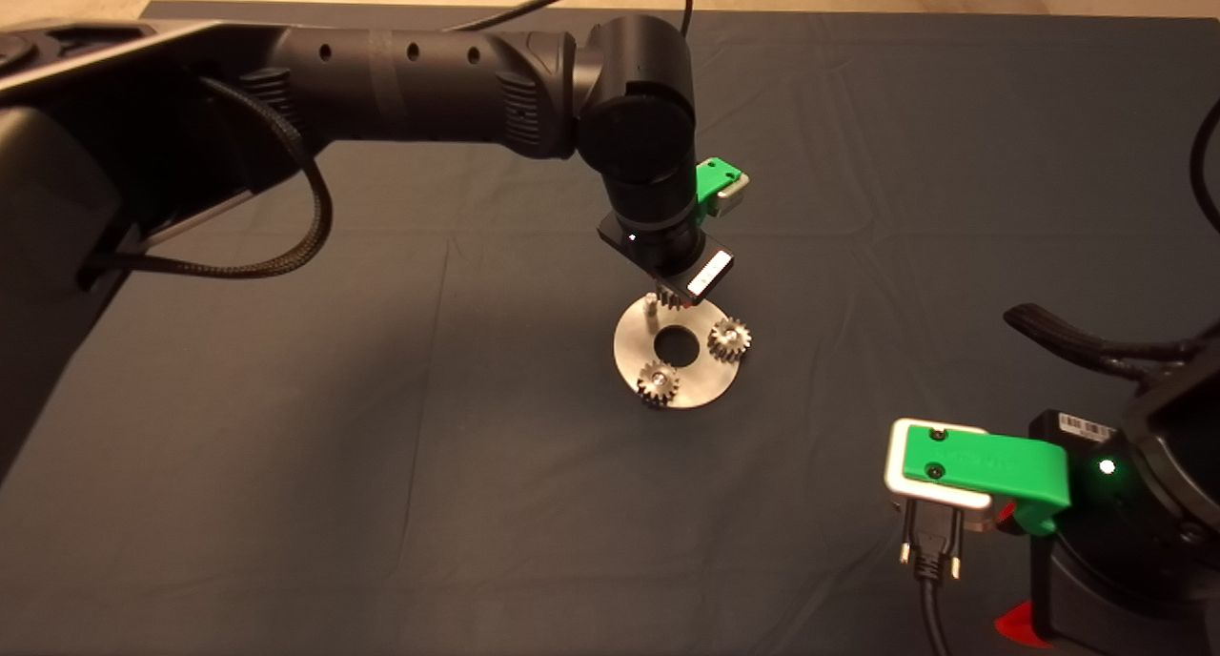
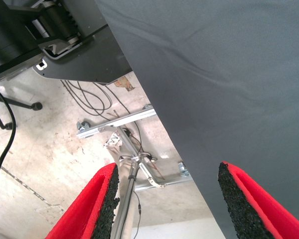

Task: Install three planetary gears onto the carrier pins

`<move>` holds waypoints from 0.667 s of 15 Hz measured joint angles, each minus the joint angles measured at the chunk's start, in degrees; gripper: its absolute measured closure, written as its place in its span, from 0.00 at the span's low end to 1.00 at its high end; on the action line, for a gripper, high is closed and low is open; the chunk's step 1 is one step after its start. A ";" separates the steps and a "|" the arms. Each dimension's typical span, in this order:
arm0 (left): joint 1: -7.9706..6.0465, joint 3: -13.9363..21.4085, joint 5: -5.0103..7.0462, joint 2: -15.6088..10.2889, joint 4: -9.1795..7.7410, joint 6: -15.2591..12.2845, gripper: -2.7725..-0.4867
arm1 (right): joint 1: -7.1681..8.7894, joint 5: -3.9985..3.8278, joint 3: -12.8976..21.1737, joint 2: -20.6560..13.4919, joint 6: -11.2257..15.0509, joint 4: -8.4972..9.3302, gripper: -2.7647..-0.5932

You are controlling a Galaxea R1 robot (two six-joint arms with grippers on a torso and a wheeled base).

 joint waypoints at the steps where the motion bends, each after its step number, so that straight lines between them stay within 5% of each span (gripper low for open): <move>1: 0.00 -0.13 0.02 -0.01 0.43 0.02 0.85 | 0.07 -0.01 0.00 0.00 0.00 0.00 0.60; 10: 2.08 -0.24 0.39 -0.01 1.97 0.08 0.85 | 0.35 0.02 0.00 0.20 0.00 0.00 0.60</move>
